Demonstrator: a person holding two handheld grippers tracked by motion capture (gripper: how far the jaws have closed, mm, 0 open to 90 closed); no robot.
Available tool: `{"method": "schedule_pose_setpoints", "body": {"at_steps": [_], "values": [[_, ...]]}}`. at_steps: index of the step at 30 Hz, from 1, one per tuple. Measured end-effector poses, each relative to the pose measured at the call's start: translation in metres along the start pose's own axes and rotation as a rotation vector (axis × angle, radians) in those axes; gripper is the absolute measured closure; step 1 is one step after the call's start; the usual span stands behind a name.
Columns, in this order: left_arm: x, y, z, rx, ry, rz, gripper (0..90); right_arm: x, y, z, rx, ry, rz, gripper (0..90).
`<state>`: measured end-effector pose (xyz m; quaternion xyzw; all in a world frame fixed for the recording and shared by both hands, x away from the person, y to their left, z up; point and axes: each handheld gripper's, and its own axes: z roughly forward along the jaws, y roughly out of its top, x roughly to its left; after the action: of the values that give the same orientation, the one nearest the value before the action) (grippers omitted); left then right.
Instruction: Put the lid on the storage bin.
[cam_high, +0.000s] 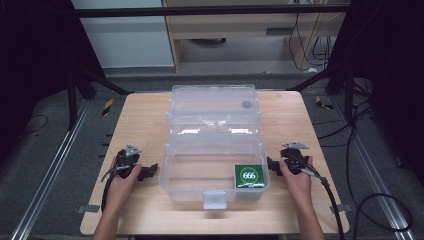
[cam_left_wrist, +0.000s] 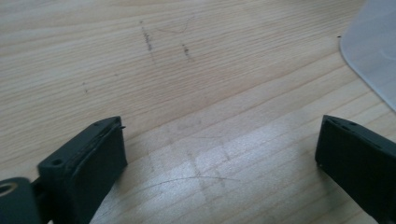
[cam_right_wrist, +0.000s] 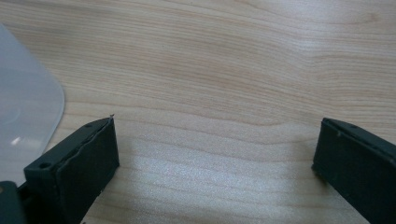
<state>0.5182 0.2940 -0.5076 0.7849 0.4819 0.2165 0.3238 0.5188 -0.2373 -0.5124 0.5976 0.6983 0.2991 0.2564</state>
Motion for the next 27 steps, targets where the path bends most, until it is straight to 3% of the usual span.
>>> {"method": "schedule_pose_setpoints", "body": {"at_steps": [8,9,10,13,16,17,18,21,24,25,27], "values": [[-0.006,0.007,-0.014,-0.054,0.003,0.055,2.8,-0.002,-0.001,-0.002,-0.013,0.022,-0.04,4.0],[-0.006,0.01,-0.018,-0.06,-0.001,0.06,2.8,-0.001,-0.001,-0.004,-0.021,0.005,-0.056,5.5],[-0.006,0.012,-0.022,-0.06,-0.004,0.073,2.8,-0.002,0.001,-0.005,-0.033,-0.021,-0.102,5.2],[-0.006,0.021,-0.04,-0.054,-0.017,0.135,3.0,-0.003,0.011,-0.018,-0.061,-0.079,-0.175,6.3],[-0.005,0.028,-0.061,-0.072,-0.03,0.147,2.9,0.0,0.021,-0.034,-0.055,-0.137,-0.251,5.7],[-0.005,0.028,-0.061,-0.072,-0.03,0.147,3.0,0.0,0.025,-0.041,-0.057,-0.14,-0.269,5.4],[-0.007,0.035,-0.077,-0.079,-0.047,0.185,2.6,-0.001,0.03,-0.049,-0.063,-0.132,-0.295,4.9],[-0.013,0.048,-0.096,-0.093,-0.07,0.25,2.4,-0.004,0.045,-0.067,-0.076,-0.104,-0.344,7.2],[-0.019,0.056,-0.105,-0.089,-0.105,0.286,2.3,-0.003,0.063,-0.086,-0.073,-0.073,-0.396,9.7],[-0.025,0.063,-0.112,-0.084,-0.127,0.326,2.4,-0.002,0.069,-0.091,-0.078,-0.072,-0.416,11.8],[-0.03,0.069,-0.116,-0.075,-0.143,0.367,3.5,0.0,0.081,-0.1,-0.077,-0.067,-0.457,12.6]]}}
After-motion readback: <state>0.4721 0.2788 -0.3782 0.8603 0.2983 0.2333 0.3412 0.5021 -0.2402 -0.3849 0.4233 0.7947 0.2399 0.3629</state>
